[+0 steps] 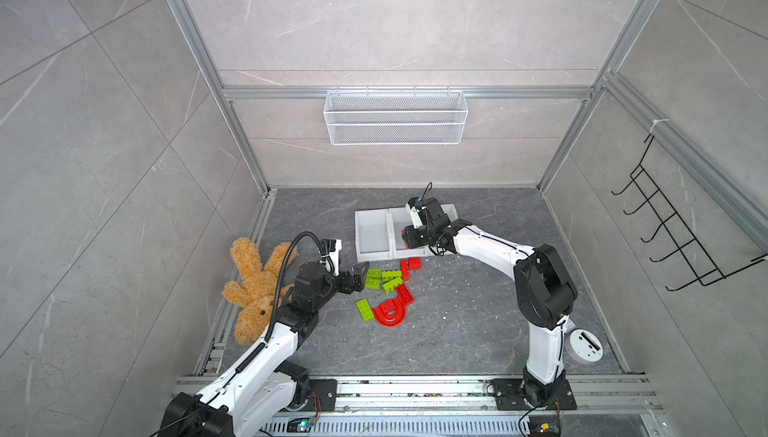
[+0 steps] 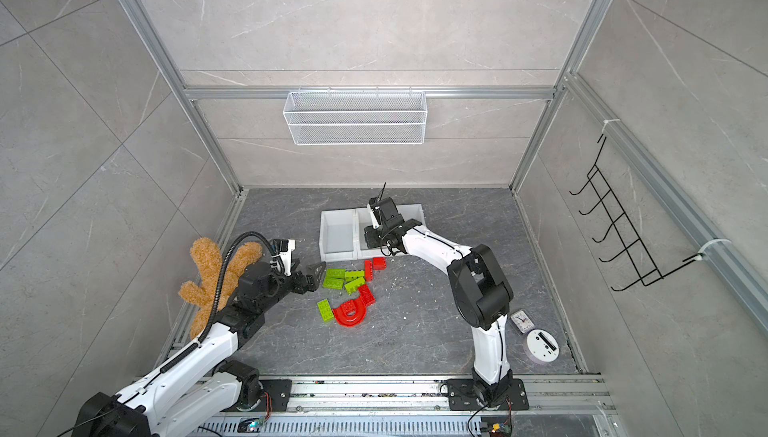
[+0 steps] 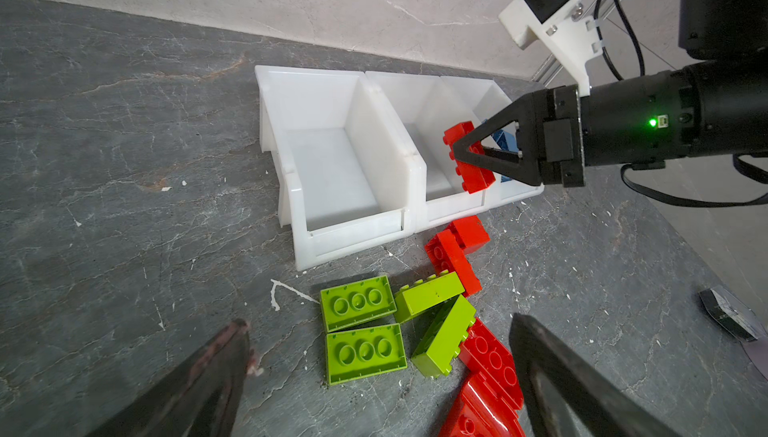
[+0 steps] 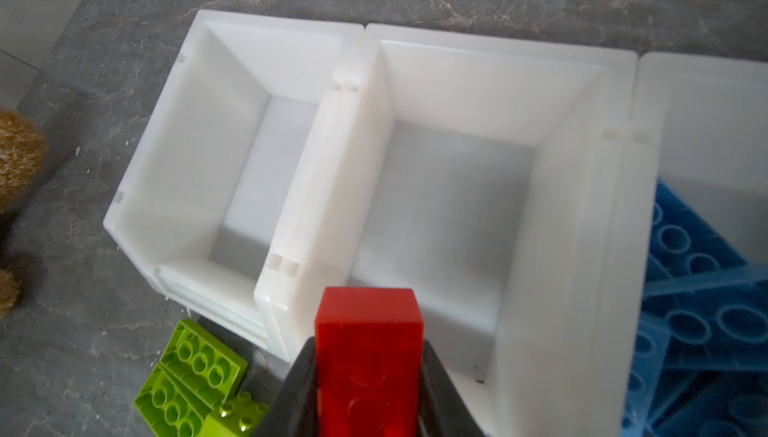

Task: Sort the legos into containers by color
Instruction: 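Lift the red brick and carry it over the middle compartment, then open the right gripper to drop the red brick, return to pile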

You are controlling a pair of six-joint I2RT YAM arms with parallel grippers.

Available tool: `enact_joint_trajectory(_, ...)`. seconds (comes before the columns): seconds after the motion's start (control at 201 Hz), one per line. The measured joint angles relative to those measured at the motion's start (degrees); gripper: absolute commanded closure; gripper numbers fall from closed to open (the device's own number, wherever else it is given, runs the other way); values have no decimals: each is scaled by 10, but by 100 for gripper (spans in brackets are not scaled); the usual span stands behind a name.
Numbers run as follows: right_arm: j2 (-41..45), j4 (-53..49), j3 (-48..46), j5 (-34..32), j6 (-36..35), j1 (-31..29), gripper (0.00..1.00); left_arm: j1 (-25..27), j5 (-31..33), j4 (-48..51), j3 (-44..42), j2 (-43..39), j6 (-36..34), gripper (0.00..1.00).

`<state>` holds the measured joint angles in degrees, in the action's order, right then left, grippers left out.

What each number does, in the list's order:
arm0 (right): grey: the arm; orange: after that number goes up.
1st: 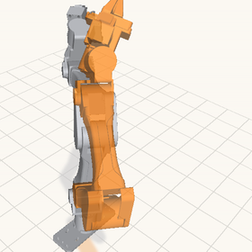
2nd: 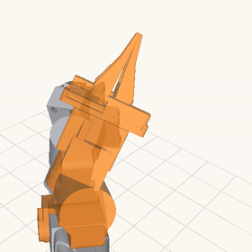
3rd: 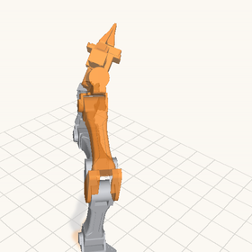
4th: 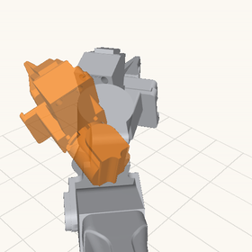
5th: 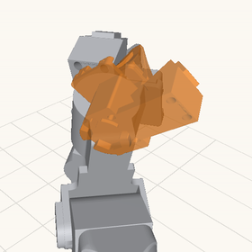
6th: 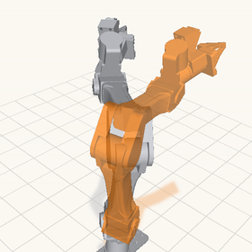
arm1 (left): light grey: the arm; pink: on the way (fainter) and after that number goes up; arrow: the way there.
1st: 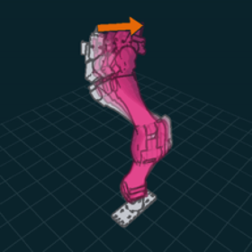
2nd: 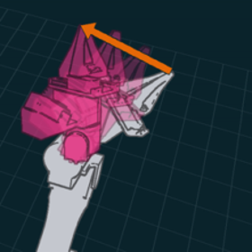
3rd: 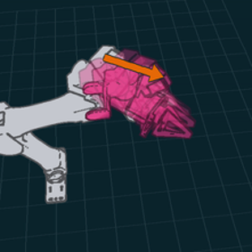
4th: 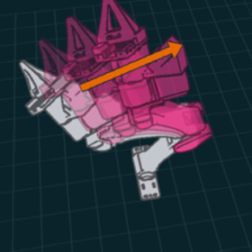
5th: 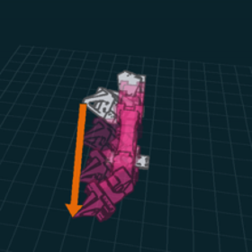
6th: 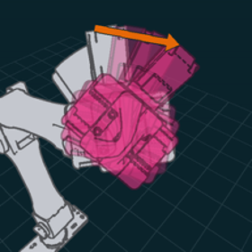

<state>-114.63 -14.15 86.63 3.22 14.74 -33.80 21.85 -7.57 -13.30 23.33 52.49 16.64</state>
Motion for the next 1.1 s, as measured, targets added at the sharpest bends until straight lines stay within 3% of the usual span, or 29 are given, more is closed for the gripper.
enact_joint_trajectory(0.234,-62,21,51,-8,4,8,64,0,6,0,-1,0,0,0)
enact_joint_trajectory(0.538,-97,9,93,-9,6,14,39,0,10,0,-1,4,0,0)
enact_joint_trajectory(0.722,-92,0,93,-8,3,14,38,0,10,0,-1,4,-1,0)
enact_joint_trajectory(0.961,49,-2,-43,-4,2,0,38,0,11,0,-1,0,-1,0)
enact_joint_trajectory(1.1,146,3,-146,-17,16,-46,38,0,12,0,-1,-1,0,0)
